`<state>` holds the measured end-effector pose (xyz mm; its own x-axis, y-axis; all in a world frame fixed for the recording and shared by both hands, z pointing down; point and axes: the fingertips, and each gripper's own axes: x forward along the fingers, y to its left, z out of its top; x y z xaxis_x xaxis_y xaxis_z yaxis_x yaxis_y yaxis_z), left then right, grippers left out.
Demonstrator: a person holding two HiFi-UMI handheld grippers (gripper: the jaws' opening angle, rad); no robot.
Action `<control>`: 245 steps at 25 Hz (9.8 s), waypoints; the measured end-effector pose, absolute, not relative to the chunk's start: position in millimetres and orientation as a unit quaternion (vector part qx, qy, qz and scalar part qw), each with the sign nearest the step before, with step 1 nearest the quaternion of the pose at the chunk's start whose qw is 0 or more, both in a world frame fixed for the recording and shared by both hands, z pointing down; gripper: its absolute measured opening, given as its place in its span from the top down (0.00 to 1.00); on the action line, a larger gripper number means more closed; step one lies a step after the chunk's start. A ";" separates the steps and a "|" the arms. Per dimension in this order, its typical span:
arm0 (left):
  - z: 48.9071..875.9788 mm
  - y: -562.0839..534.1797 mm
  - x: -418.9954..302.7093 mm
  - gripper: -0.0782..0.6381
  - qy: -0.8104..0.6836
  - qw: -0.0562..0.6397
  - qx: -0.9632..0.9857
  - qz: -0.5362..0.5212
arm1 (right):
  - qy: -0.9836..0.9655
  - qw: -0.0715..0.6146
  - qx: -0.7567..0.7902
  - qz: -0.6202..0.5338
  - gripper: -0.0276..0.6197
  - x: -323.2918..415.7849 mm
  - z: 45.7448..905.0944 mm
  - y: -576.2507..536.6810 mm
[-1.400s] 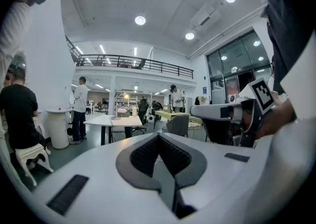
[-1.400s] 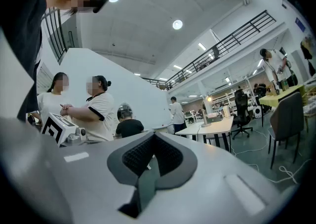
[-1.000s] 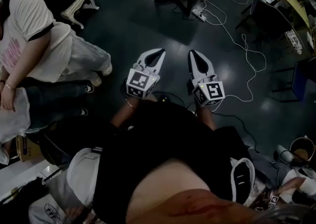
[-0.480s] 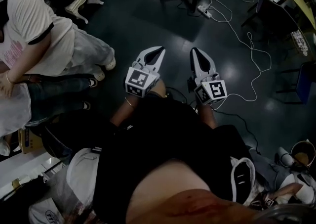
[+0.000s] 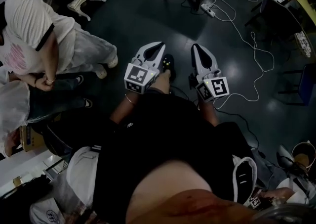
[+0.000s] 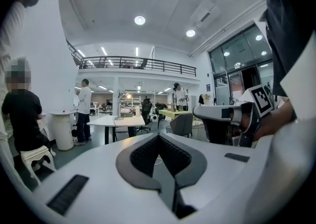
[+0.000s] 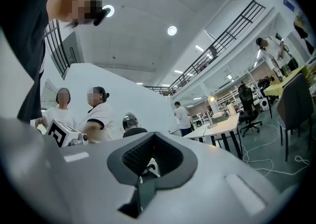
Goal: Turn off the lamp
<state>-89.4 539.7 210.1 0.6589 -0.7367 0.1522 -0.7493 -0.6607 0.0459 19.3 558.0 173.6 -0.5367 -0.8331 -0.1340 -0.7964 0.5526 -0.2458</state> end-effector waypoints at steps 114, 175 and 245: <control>213.8 105.2 18.4 0.89 -0.512 0.068 0.854 0.068 | 0.936 0.056 -0.325 -0.120 0.96 118.5 187.6 109.8; 361.8 -129.4 -32.3 0.89 -0.308 0.126 0.933 0.140 | 0.837 0.000 -0.518 -0.175 0.96 36.6 337.0 -95.2; 604.0 -146.3 -72.8 0.89 -0.382 0.213 0.884 0.166 | 0.825 -0.223 -0.472 -0.217 0.86 26.0 709.7 -219.1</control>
